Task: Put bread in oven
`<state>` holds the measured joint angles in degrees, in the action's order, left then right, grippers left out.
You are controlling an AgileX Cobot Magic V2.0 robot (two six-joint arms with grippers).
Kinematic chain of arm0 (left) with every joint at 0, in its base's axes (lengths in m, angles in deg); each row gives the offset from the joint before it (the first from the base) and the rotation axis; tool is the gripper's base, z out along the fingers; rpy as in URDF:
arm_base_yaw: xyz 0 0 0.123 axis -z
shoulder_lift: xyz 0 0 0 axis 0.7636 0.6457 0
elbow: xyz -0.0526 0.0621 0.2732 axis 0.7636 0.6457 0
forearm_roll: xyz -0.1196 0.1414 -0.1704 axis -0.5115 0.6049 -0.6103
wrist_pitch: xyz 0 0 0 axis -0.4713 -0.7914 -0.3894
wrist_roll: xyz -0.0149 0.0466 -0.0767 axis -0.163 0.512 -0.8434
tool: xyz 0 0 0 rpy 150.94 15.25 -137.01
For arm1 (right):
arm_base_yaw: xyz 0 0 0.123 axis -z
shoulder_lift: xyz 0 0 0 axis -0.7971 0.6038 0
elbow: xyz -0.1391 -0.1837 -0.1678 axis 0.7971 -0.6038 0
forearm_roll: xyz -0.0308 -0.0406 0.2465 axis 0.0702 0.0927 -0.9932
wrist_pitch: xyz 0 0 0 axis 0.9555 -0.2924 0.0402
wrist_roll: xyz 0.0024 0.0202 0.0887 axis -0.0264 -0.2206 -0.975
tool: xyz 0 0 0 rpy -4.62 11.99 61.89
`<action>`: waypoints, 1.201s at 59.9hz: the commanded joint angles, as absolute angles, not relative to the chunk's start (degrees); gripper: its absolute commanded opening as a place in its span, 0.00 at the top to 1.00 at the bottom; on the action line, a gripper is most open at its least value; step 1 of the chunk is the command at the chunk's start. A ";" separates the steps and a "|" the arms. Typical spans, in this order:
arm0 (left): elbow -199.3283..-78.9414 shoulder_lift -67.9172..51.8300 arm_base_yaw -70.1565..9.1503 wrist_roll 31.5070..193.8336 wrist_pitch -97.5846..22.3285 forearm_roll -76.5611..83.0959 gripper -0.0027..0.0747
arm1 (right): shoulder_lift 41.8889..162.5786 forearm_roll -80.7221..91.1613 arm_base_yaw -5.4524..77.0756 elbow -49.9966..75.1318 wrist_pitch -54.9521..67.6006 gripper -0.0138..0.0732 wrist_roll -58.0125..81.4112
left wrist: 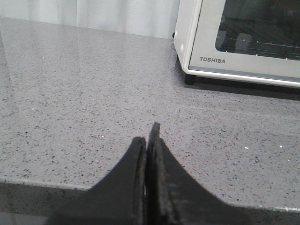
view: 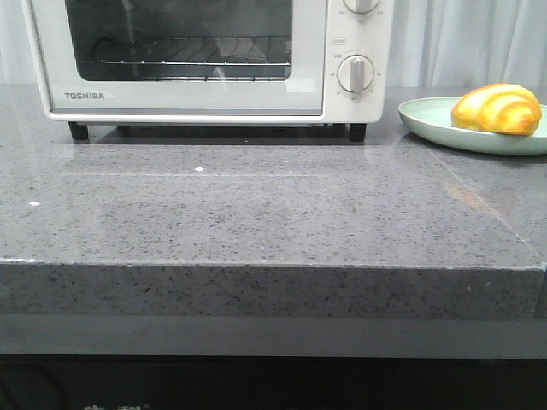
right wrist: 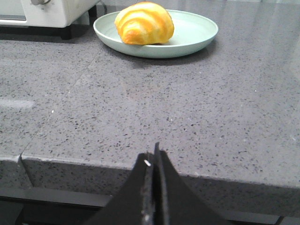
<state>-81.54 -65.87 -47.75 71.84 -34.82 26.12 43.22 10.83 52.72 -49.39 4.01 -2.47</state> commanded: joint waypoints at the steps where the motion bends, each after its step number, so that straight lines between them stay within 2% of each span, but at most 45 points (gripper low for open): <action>1: -81.10 -66.84 -47.97 71.57 -30.35 25.52 0.99 | 41.99 10.62 52.99 -49.00 8.96 0.92 -1.89; 55: -81.10 -66.84 -47.97 71.57 -30.23 25.73 0.99 | 41.99 10.62 52.99 -49.00 8.96 0.92 -1.89; 72: -82.79 -66.84 -47.97 71.57 -22.98 26.61 0.99 | 41.99 8.60 52.99 -46.54 11.44 0.92 -1.89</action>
<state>-81.54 -65.87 -47.75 71.84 -30.44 26.12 43.22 9.42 52.72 -49.39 5.78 -2.40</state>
